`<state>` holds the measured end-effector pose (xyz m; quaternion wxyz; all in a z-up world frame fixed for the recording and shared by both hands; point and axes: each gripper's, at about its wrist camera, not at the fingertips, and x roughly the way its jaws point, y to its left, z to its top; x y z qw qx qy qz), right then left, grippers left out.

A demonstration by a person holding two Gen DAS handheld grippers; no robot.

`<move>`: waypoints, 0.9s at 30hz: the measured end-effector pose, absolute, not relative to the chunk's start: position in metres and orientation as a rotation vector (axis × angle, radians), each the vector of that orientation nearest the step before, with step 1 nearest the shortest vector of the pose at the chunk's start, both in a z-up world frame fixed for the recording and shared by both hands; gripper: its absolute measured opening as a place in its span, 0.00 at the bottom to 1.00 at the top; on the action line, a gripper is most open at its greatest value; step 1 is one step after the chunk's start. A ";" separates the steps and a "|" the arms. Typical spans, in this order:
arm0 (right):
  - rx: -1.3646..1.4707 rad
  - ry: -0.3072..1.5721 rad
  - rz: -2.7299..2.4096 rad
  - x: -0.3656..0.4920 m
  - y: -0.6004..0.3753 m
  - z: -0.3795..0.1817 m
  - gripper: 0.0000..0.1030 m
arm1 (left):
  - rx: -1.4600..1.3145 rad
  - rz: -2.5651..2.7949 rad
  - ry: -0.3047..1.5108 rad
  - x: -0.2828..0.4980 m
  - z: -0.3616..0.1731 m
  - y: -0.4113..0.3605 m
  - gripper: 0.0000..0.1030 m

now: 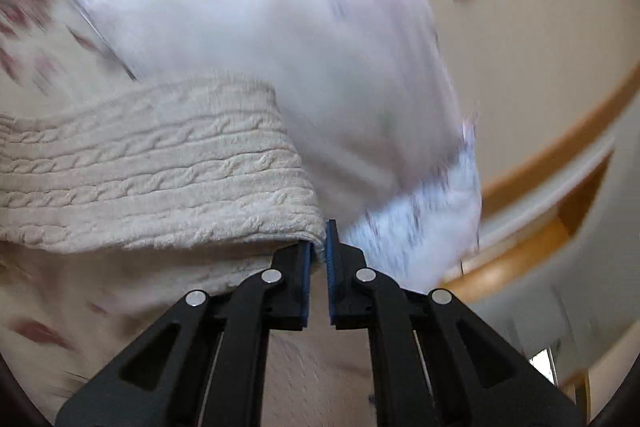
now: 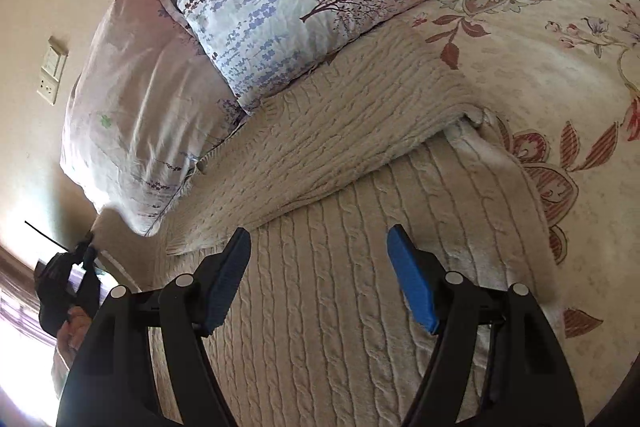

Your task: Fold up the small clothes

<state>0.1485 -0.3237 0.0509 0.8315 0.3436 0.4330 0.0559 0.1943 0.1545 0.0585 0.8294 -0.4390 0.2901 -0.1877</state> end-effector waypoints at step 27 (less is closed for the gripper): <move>0.716 0.907 0.138 0.145 -0.331 0.049 0.70 | -0.914 -0.235 0.641 0.218 0.064 0.157 0.08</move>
